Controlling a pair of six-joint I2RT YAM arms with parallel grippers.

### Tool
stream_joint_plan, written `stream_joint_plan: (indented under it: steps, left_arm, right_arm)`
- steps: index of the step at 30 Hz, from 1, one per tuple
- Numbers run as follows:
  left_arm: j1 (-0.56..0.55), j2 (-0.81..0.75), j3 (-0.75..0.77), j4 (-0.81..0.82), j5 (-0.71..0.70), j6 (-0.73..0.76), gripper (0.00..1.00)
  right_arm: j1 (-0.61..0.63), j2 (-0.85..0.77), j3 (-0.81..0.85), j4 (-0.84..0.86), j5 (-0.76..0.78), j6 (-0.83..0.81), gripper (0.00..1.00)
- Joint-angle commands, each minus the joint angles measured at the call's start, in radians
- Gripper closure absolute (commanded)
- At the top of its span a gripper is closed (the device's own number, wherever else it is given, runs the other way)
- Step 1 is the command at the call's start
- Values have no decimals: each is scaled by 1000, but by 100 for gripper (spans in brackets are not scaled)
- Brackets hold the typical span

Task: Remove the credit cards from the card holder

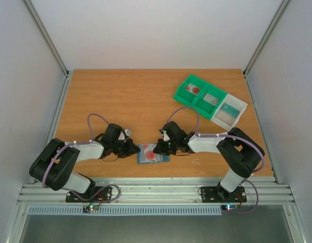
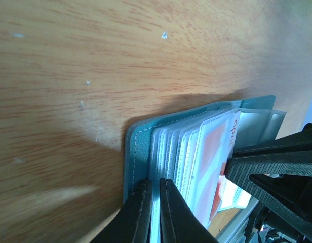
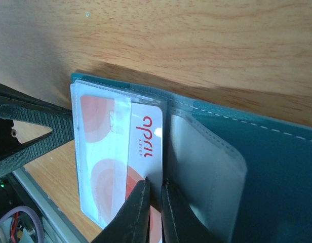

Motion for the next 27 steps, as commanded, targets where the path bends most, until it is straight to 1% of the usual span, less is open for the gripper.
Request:
stream_joint_plan:
  steps: [1, 4, 7, 8, 11, 15, 20, 27]
  left_arm:
    - [-3, 19, -1, -38, -40, 20, 92]
    - [-3, 7, -3, -44, -49, 15, 92]
    - [-2, -9, -1, -57, -59, 15, 92]
    - [-3, -17, -2, -59, -63, 15, 92]
    - [-2, -31, -3, -67, -74, 15, 92]
    - [-3, -31, -3, -68, -74, 15, 92]
    - [-2, -26, -5, -66, -74, 13, 92]
    - [-3, -27, -4, -62, -74, 12, 92]
  right_arm:
    - [-17, -27, -31, 34, 5, 1, 96]
    - [-24, -43, -42, 48, -1, 1, 98]
    - [-28, -56, -50, 54, -3, -4, 99]
    - [-28, -55, -49, 55, -8, -6, 98]
    - [-28, -47, -54, 73, -22, 6, 88]
    - [-29, -29, -60, 99, -31, 19, 83]
    - [-28, -4, -59, 123, -49, 24, 80]
    - [-28, 19, -54, 144, -68, 25, 81]
